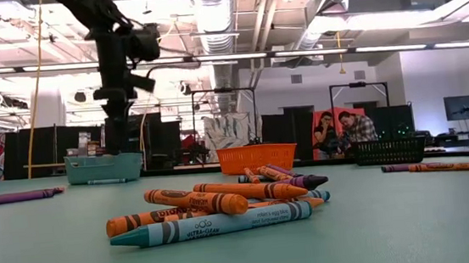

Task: Sort crayons
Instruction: Put the orange crayon into the orange bin

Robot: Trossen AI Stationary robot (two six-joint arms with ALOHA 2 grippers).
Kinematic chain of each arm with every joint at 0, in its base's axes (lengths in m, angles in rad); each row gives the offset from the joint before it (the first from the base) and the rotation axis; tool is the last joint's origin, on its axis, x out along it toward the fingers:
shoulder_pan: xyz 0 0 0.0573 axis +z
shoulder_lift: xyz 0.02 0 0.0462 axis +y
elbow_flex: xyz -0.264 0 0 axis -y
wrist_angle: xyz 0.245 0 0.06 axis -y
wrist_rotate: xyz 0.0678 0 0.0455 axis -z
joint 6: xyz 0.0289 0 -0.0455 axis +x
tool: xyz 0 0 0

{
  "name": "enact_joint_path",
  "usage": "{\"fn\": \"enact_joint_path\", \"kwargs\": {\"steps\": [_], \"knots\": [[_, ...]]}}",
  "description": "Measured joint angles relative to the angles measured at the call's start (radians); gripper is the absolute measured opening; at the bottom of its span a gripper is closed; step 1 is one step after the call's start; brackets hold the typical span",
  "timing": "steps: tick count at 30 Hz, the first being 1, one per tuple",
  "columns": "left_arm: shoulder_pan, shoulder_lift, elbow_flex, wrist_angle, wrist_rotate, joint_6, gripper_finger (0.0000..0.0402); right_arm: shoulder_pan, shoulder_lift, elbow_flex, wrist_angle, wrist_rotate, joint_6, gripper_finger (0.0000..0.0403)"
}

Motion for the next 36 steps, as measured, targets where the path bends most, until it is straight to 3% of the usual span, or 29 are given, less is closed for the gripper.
{"fn": "enact_joint_path", "kwargs": {"steps": [6,9,15,18,27,36], "knots": [[-0.048,-0.105,0.0,0.039,0.0,-0.005,0.0103,-0.005,0.001,0.001,-0.021,0.003,0.013,0.0116],[-0.077,-0.157,0.0,0.06,-0.001,-0.009,0.0103,-0.005,-0.019,-0.006,-0.112,-0.003,0.072,0.0102],[-0.131,-0.23,0.0,0.062,-0.002,-0.049,0.0103,-0.004,-0.081,-0.003,-0.149,0.023,0.139,0.0099],[-0.162,-0.252,0.0,0.06,0.001,-0.078,0.0103,-0.003,-0.103,-0.003,-0.089,0.062,0.132,0.0107],[-0.282,-0.258,0.0,0.063,0.022,-0.138,0.0103,-0.004,-0.058,-0.002,0.011,0.036,0.133,0.0173],[-0.376,-0.258,0.0,0.101,0.017,-0.173,0.0103,-0.004,-0.054,-0.002,0.042,0.035,0.146,0.0167]]}}
